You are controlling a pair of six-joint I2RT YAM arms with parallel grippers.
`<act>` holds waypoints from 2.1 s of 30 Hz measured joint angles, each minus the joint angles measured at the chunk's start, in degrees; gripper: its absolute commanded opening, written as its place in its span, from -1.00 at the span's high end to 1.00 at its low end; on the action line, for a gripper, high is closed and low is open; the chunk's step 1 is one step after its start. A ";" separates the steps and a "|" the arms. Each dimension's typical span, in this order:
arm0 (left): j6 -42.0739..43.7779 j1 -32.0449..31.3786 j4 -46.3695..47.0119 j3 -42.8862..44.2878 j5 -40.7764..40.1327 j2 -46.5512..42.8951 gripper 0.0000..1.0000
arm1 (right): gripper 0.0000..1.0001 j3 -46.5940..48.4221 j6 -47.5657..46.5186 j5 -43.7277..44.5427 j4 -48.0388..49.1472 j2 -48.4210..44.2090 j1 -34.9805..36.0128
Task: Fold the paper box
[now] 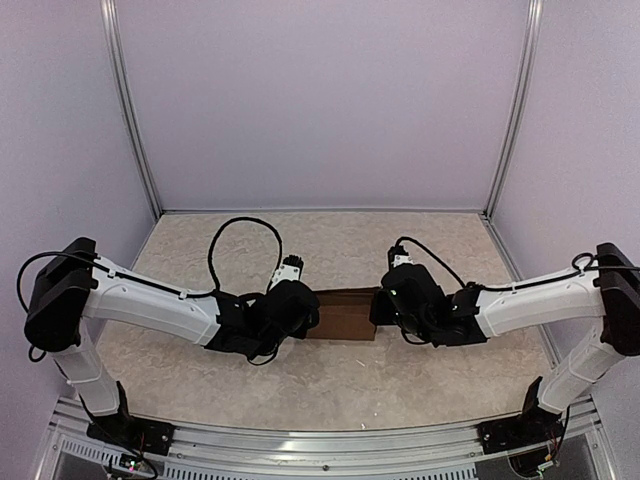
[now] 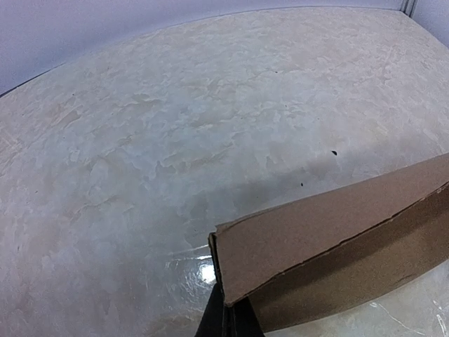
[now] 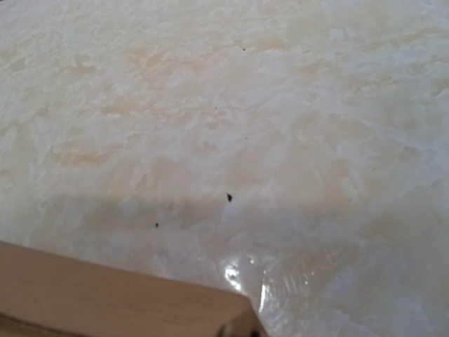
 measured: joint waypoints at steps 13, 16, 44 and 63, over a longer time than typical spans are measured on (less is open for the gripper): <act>-0.02 -0.96 -2.32 0.63 -1.18 0.02 1.00 | 1.00 -2.23 1.16 1.77 2.84 0.79 1.51; -0.02 -1.09 -2.82 0.83 -1.38 0.11 1.00 | 1.00 -2.56 1.38 1.73 3.34 0.83 1.60; -0.39 -2.54 -3.96 2.71 -1.09 1.31 1.00 | -0.52 -2.51 -7.96 -10.58 -11.41 -11.82 2.27; -0.42 -2.56 -3.96 2.73 -1.07 1.33 1.00 | 1.00 5.42 -16.33 -12.22 -10.23 -12.52 -3.28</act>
